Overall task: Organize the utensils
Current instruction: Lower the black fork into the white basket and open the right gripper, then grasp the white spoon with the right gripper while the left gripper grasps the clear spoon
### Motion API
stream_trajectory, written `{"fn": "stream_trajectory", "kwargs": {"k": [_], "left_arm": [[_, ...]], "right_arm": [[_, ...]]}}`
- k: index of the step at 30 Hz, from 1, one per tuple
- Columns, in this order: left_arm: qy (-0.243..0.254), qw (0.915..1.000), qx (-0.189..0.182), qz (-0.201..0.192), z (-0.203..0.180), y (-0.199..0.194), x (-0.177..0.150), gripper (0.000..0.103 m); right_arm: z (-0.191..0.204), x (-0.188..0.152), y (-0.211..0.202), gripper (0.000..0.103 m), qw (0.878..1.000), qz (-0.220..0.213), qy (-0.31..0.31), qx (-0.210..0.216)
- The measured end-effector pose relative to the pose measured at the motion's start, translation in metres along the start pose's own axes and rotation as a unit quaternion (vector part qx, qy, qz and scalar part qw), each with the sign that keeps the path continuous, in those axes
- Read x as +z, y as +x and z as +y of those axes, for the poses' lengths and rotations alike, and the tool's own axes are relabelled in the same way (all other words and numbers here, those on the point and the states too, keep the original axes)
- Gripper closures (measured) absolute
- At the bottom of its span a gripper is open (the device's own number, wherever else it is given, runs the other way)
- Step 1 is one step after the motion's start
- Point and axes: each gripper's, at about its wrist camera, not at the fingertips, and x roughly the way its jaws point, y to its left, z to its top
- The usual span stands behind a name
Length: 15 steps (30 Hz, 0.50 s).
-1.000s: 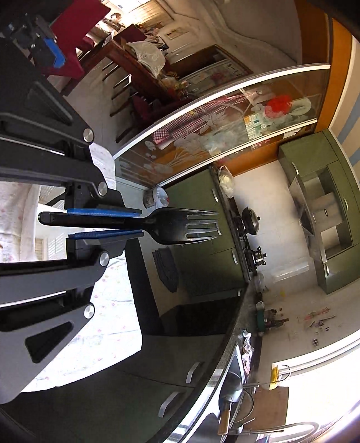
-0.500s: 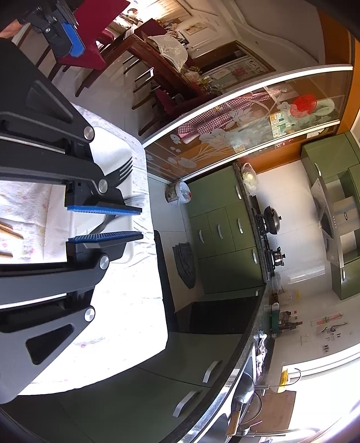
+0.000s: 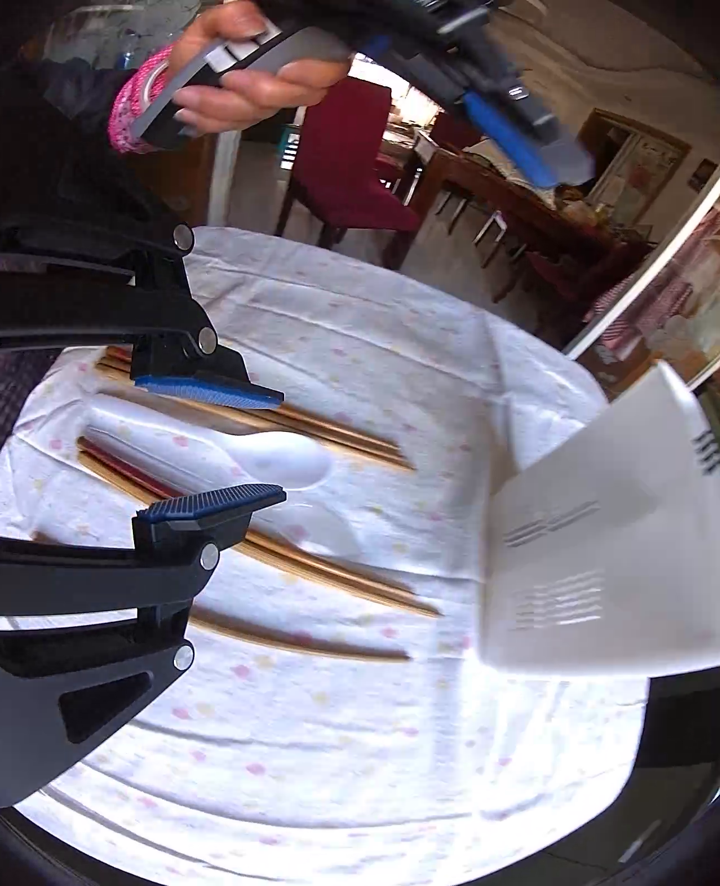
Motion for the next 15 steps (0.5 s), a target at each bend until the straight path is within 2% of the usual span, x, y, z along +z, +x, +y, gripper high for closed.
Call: {"fn": "stream_trajectory", "kwargs": {"k": [5,11,15], "left_arm": [[0.007,1.0,-0.004,0.004,-0.006,0.002,-0.002,0.065],[0.018,0.9998,-0.008,0.011,-0.013,0.003,-0.005,0.064],[0.018,0.9997,-0.016,0.009,-0.014,0.004,-0.006,0.061]], "right_arm": [[0.012,-0.022,0.033,0.073,0.998,0.06,-0.005,-0.004],[0.019,-0.027,0.054,0.073,0.995,0.098,0.009,-0.033],[0.028,-0.024,0.06,0.079,0.991,0.112,0.011,-0.066]]}}
